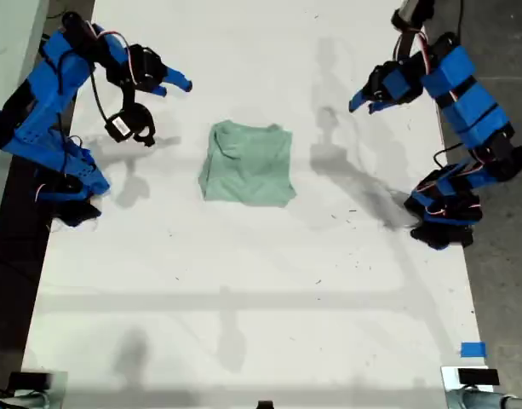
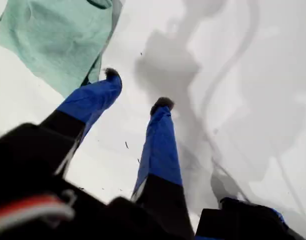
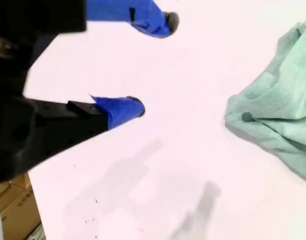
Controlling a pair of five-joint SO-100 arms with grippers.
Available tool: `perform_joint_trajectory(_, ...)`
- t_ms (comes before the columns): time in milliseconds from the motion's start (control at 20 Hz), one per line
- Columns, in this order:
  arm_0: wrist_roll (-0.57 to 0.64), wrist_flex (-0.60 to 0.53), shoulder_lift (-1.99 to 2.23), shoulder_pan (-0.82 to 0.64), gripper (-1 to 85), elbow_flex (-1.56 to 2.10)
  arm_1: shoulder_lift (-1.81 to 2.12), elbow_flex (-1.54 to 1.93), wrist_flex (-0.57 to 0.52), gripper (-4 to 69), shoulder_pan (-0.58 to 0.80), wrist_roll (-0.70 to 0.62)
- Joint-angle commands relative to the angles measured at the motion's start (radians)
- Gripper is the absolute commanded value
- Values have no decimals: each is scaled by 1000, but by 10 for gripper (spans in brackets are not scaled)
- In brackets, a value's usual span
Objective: Fold t-shirt
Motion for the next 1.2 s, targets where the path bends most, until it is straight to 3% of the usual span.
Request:
perform_joint_trajectory(0,-81,-150,308,52,246,367,299,238,-28,133,-12,89)
perform_joint_trajectory(200,-255,-302,701,175,181,844,736,637,-121,-6,-172,376)
perform_joint_trajectory(450,-456,-262,1310,287,51,1298,1077,1115,-291,-12,-414,764)
perform_joint_trajectory(550,-489,-204,1433,307,39,1378,1272,1293,-310,-12,-462,867)
perform_joint_trajectory(700,-509,-258,1434,374,53,1496,1348,1460,-353,-11,-500,999)
perform_joint_trajectory(750,-509,-221,1434,405,53,1491,1361,1468,-364,20,-515,1046)
perform_joint_trajectory(900,-503,-210,1436,479,53,1494,1361,1468,-362,33,-502,790)
perform_joint_trajectory(1050,-503,-210,1436,546,53,1494,1362,1468,-364,28,-502,144)
perform_joint_trajectory(1150,-503,-210,1436,571,53,1494,1362,1468,-362,24,-509,170)
